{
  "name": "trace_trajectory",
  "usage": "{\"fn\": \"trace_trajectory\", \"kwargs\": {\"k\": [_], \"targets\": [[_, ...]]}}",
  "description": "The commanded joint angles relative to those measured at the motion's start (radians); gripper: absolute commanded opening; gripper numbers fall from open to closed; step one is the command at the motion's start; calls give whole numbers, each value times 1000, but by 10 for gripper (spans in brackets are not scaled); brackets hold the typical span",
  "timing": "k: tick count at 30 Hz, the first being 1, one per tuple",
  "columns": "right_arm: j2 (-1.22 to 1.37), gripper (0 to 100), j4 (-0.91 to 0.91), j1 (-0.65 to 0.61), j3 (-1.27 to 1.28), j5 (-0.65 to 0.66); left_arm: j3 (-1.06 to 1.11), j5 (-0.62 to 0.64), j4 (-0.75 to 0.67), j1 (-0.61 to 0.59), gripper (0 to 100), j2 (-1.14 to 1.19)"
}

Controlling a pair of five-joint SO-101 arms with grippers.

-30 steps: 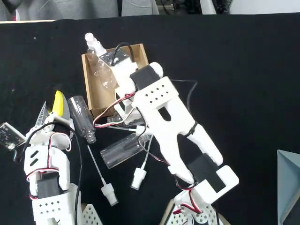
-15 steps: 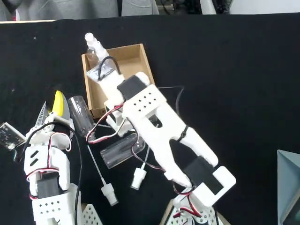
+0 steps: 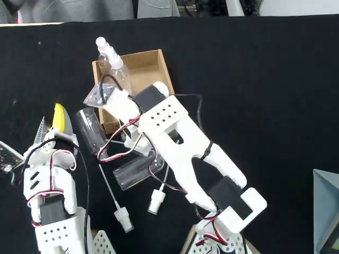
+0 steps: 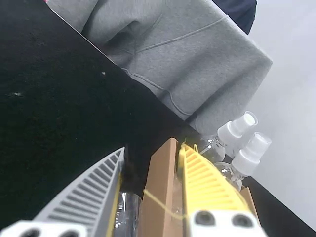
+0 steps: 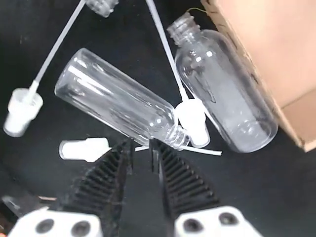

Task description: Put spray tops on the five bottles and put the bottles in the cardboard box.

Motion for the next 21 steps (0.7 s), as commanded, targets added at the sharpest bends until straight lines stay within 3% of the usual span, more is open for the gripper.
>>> {"fn": "trace_trajectory", "kwargs": {"k": [1,7,14,21], "targets": [[-74,13,-31,-18,-8,107,-42,12,-26,-10,159,-9],[-73,34,-60,-20,-4,232,-42,12,-26,-10,159,-9],[-73,255,-66,-20,8,307,-42,12,-26,-10,159,-9],[-73,212,-118,-18,84,384,-42,12,-26,-10,159,-9]]}}
